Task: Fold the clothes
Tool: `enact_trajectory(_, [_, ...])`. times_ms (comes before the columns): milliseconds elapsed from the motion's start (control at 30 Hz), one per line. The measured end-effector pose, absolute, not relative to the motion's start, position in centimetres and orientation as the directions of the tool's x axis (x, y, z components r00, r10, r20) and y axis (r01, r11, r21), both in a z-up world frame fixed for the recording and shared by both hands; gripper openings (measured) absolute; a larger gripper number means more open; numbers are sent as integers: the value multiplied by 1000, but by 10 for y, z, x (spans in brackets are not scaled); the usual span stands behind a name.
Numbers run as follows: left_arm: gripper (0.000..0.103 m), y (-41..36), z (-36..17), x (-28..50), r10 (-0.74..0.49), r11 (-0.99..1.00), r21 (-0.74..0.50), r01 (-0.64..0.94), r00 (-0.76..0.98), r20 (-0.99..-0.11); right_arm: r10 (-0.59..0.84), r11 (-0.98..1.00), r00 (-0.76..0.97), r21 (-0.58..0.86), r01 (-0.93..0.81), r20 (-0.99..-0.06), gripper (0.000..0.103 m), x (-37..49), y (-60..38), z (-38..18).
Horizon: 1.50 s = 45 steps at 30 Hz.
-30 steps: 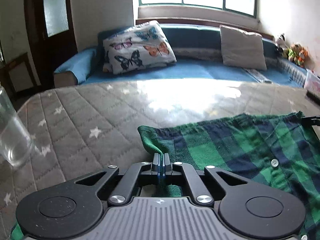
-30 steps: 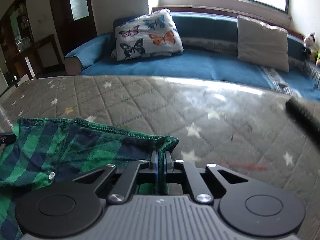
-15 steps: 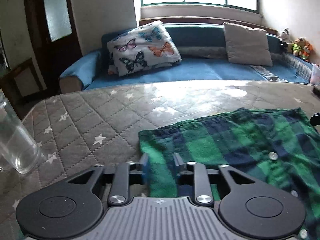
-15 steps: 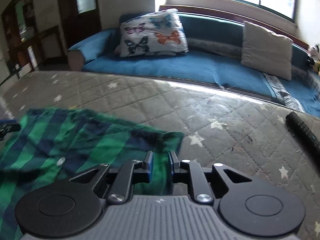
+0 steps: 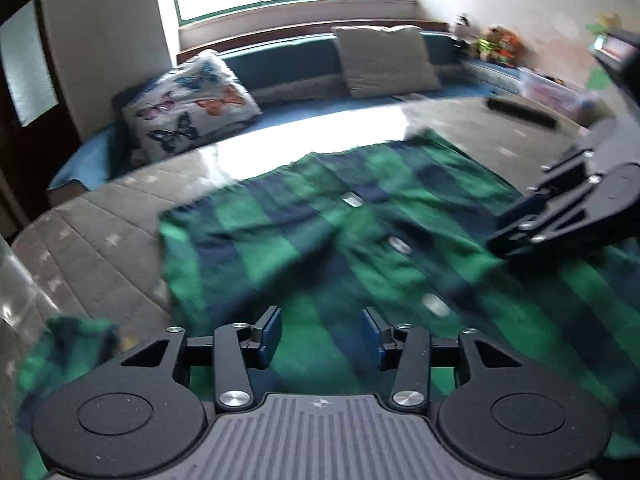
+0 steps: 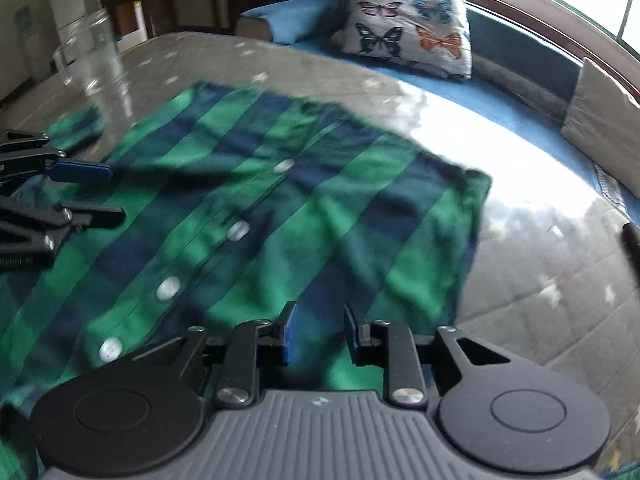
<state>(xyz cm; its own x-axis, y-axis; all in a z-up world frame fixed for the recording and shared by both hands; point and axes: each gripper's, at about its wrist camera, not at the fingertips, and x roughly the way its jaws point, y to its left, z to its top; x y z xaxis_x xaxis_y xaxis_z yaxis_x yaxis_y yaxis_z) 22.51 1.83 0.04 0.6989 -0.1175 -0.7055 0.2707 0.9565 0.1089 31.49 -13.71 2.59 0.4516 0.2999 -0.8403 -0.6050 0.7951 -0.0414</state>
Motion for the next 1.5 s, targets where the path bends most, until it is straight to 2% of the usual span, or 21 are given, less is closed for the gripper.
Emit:
enact_trajectory(33, [48,13,-2,217,-126,953,108,283,693,-710,302,790,454,-46,-611,-838,27,307,-136,25])
enact_trajectory(100, [48,7,-5,201,-139,947,111,303,693,-707,308,779,459,-56,-625,-833,37,290,-135,24])
enact_trajectory(167, [48,3,-7,186,-151,942,112,317,696,-702,320,765,465,-65,-641,-825,38,272,-134,26])
enact_trajectory(567, [51,-1,-14,106,-189,941,89,326,726,-662,445,683,416,0,-730,-793,40,176,-129,25])
enact_trajectory(767, [51,24,-2,94,-184,959,53,280,749,-637,469,690,449,-3,-724,-761,40,173,-122,42])
enact_trajectory(867, [54,46,10,96,-143,974,51,219,779,-611,499,687,445,27,-726,-743,40,177,-111,44])
enact_trajectory(1067, [56,99,16,128,116,984,178,-15,812,-571,546,647,393,74,-759,-740,40,181,-80,32])
enact_trajectory(1167, [56,128,11,158,204,975,197,-107,785,-584,542,626,372,66,-777,-754,41,178,-68,22])
enact_trajectory(1433, [55,159,-12,210,251,964,232,-129,733,-633,545,615,353,77,-785,-760,48,176,-60,14])
enact_trajectory(1467, [53,162,-13,213,248,965,226,-132,734,-632,546,616,352,79,-784,-760,48,176,-60,14])
enact_trajectory(1500, [44,164,-14,214,247,966,222,-134,735,-632,546,617,352,81,-783,-760,49,176,-60,14])
